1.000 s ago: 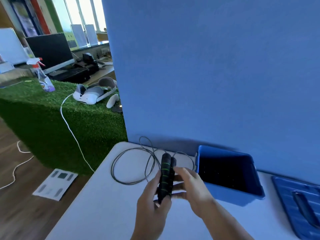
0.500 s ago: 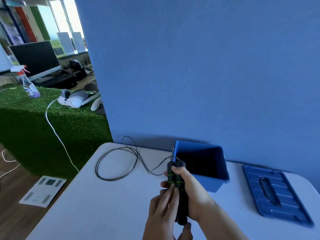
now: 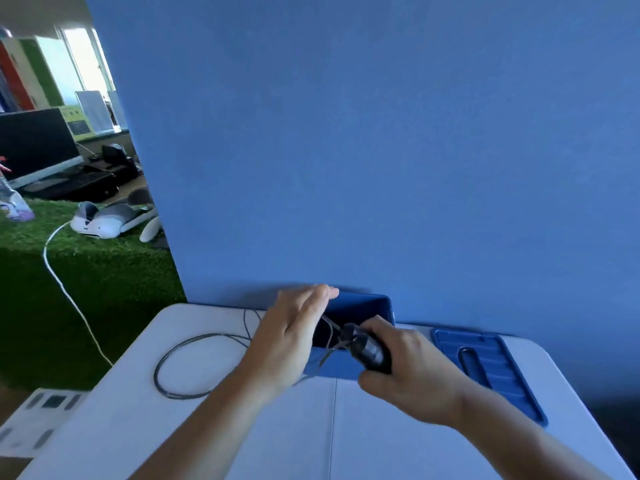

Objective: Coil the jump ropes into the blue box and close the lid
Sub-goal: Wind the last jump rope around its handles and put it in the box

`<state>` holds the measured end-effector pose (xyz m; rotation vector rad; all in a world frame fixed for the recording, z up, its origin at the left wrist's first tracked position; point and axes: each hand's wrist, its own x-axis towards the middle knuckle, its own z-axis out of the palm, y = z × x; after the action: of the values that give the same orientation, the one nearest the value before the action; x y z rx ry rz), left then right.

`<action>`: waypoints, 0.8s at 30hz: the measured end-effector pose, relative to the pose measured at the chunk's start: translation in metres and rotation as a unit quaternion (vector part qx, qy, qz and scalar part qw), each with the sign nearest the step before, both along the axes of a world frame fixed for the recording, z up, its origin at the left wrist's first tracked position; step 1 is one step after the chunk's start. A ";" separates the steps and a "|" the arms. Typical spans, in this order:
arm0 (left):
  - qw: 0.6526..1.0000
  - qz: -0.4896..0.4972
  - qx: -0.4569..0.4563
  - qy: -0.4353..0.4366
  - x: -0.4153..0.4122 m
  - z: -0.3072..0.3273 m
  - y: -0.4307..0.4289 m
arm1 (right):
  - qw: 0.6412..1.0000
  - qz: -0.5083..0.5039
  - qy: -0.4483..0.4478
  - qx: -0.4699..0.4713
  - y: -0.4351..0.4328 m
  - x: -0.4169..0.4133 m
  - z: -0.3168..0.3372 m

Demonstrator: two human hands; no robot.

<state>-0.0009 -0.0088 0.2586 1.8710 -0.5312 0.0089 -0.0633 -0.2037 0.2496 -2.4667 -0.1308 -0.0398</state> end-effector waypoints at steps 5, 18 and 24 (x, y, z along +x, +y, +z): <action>0.965 -0.148 0.099 0.191 0.005 0.028 -0.033 | 0.978 0.001 -0.111 -0.177 -0.031 -0.015 0.024; 0.911 -0.295 0.026 0.285 -0.023 0.029 -0.089 | 0.894 -0.077 -0.196 -0.395 -0.093 -0.033 0.045; 0.912 -0.339 -0.018 0.229 -0.029 0.036 -0.086 | 0.954 -0.127 -0.211 -0.171 -0.090 -0.044 0.043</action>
<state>-0.0296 -0.0945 0.2949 1.4943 -0.8085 -0.8532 -0.1068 -0.2939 0.2929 -2.7688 0.0012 -0.7128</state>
